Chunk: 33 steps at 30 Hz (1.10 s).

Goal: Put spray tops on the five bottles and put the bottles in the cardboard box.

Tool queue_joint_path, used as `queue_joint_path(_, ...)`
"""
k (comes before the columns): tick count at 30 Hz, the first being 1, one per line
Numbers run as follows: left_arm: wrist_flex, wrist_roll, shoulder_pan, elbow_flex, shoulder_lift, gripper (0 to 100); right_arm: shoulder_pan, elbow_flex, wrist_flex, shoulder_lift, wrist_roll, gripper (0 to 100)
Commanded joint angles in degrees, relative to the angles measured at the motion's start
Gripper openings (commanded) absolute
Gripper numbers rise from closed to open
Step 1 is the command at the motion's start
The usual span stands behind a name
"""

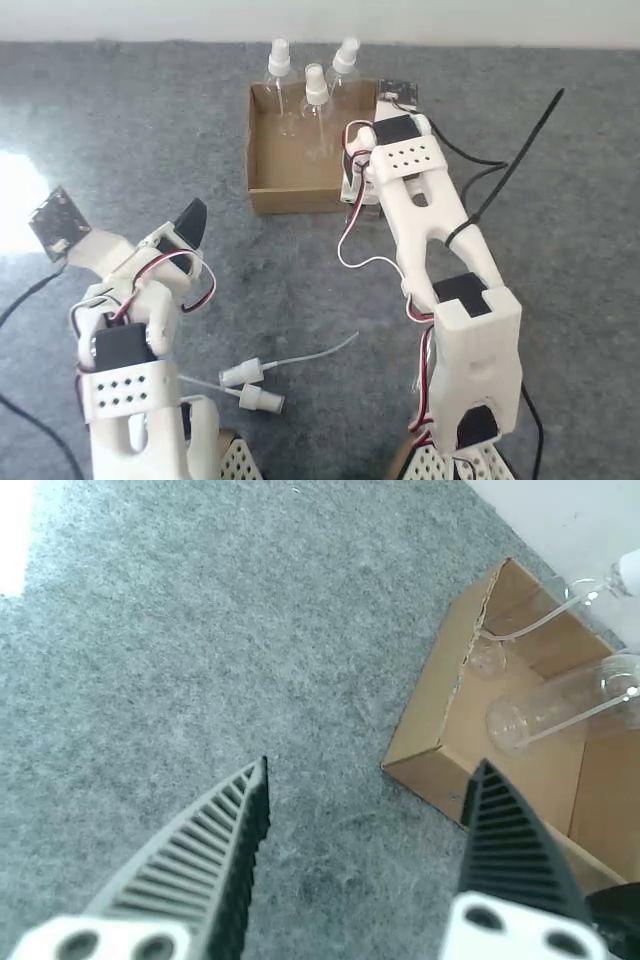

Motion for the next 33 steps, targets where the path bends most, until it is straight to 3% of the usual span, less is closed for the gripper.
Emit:
queue_joint_path(1, -1.32, -0.44, 0.0, -0.4, -0.79, 29, 0.4, -0.7, 6.64, -0.57, 2.37, 10.5)
queue_joint_path(9, -1.32, -0.44, 0.0, -0.4, -0.79, 29, 1.19, -0.7, 19.82, -4.35, 10.9, 10.5)
queue_joint_path(21, -1.32, -0.44, 0.0, -0.4, -0.79, 29, 2.59, 7.56, 20.26, -22.37, 10.55, 11.0)
queue_joint_path(25, -1.32, -0.44, 0.0, -0.4, -0.79, 29, 3.21, 8.7, 20.0, -24.04, 4.04, 12.8)
queue_joint_path(33, -1.32, -0.44, 0.0, -0.4, -0.79, 29, 6.99, 9.93, 16.48, -23.96, -6.77, 29.1)
